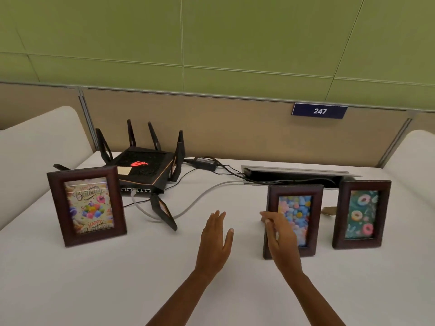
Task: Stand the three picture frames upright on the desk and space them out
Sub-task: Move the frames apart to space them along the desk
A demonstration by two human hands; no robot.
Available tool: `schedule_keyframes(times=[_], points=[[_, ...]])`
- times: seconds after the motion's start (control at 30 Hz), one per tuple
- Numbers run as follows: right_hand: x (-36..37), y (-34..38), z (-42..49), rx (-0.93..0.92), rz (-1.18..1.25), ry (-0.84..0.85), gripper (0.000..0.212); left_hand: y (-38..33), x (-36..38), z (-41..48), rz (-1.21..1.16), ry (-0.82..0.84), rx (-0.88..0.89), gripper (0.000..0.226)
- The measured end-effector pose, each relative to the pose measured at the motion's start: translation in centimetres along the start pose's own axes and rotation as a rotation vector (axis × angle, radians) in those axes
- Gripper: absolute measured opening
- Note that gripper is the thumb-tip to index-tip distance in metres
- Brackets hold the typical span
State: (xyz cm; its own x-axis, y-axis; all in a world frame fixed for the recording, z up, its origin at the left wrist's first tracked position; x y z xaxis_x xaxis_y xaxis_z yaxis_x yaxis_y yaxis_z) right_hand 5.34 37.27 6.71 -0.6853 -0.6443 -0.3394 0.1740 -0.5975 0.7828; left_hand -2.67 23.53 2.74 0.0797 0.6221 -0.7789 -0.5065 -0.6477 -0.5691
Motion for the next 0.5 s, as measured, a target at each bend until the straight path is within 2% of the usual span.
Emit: schedule_keyframes(times=[0.1, 0.13, 0.17, 0.23, 0.33, 0.43, 0.5], points=[[-3.6, -1.5, 0.4, 0.021, 0.039, -0.108, 0.052, -2.6, 1.4, -0.1, -0.026, 0.09, -0.024, 0.122], [-4.7, -2.0, 0.6, 0.034, 0.056, -0.139, 0.057, -3.3, 1.9, -0.2, -0.044, 0.106, -0.039, 0.113], [-5.7, -2.5, 0.8, 0.045, 0.062, -0.171, 0.055, -4.0, 2.4, -0.1, -0.068, 0.118, -0.061, 0.096], [-7.3, -3.4, 1.2, 0.074, 0.059, -0.249, 0.041, -4.8, 3.5, 0.1, -0.11, 0.141, -0.103, 0.06], [-8.9, -5.2, 1.5, 0.134, 0.092, -0.309, 0.047, -6.0, 4.8, 0.6, -0.179, 0.181, -0.133, 0.053], [-9.9, -6.9, 1.9, 0.28, 0.177, -0.27, 0.037, -7.1, 5.8, 0.9, -0.24, 0.229, -0.16, 0.052], [-10.1, -8.0, 2.2, 0.423, 0.258, -0.157, 0.034, -7.3, 6.5, 1.1, -0.288, 0.256, -0.196, 0.051]])
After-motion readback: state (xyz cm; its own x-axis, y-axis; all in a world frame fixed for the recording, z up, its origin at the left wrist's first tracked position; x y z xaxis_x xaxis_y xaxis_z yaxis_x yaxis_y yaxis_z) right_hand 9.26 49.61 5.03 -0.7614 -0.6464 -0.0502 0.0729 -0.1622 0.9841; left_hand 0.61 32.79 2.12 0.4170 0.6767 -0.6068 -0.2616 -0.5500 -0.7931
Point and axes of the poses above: each hand's wrist, its own z-axis towards the middle knuckle, its own x-axis out of the palm, y = z × x, the point moved 2 cm from there along z, towards the middle knuckle, and after that the axes turned 12 degrees about z, right-handed, at the moved point
